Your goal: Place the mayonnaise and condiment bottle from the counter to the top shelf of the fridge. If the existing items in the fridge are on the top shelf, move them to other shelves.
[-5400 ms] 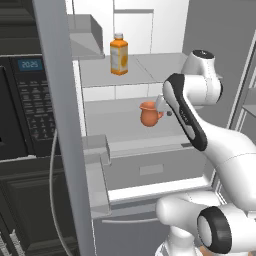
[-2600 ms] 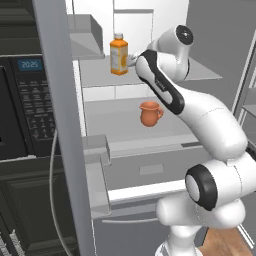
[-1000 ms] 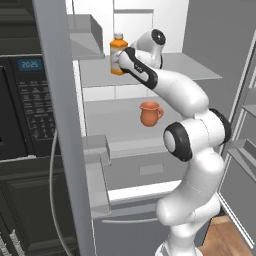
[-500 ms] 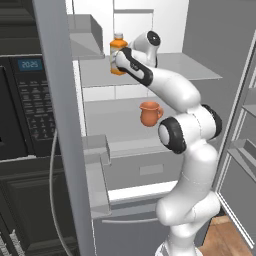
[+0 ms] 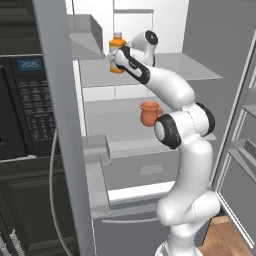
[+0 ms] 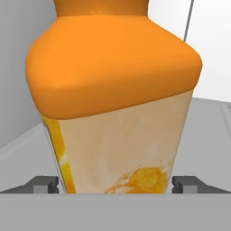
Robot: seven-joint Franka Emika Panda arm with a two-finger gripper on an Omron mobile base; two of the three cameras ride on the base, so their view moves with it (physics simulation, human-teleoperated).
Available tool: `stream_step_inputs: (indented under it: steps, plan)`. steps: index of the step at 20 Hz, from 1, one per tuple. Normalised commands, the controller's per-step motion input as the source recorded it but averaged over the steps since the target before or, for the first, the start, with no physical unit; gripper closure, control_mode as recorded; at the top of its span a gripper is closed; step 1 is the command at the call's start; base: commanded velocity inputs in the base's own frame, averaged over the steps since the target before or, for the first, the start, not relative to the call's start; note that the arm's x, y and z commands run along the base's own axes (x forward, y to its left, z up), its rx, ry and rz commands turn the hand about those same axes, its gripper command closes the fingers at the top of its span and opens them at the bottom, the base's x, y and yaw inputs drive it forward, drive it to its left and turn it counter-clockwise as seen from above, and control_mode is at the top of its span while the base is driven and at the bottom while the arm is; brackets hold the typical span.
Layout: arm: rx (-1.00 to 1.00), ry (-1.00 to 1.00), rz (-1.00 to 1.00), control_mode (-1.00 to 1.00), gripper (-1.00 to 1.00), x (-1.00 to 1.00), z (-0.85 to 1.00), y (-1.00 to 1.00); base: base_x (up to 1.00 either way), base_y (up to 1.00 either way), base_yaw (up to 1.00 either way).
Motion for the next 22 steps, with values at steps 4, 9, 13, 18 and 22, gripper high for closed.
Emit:
stream_step_inputs:
  steps: [4, 9, 13, 18, 22]
  plan:
    - [0.00, 0.00, 0.00, -1.00, 1.00, 0.00, 0.00, 0.00, 0.00, 0.00, 0.00]
    - [0.00, -0.17, 0.00, -1.00, 1.00, -0.48, 0.00, 0.00, 0.00, 0.00, 0.00]
    - [0.00, -0.38, 0.00, -1.00, 1.00, -0.99, 0.11, -0.01, 0.00, 0.00, 0.00]
    - [0.01, -0.33, -0.01, -1.00, 1.00, -1.00, 0.38, -0.18, 0.00, 0.00, 0.00]
    - [0.01, -0.02, -0.07, -1.00, 1.00, -1.00, 0.49, -0.39, 0.00, 0.00, 0.00]
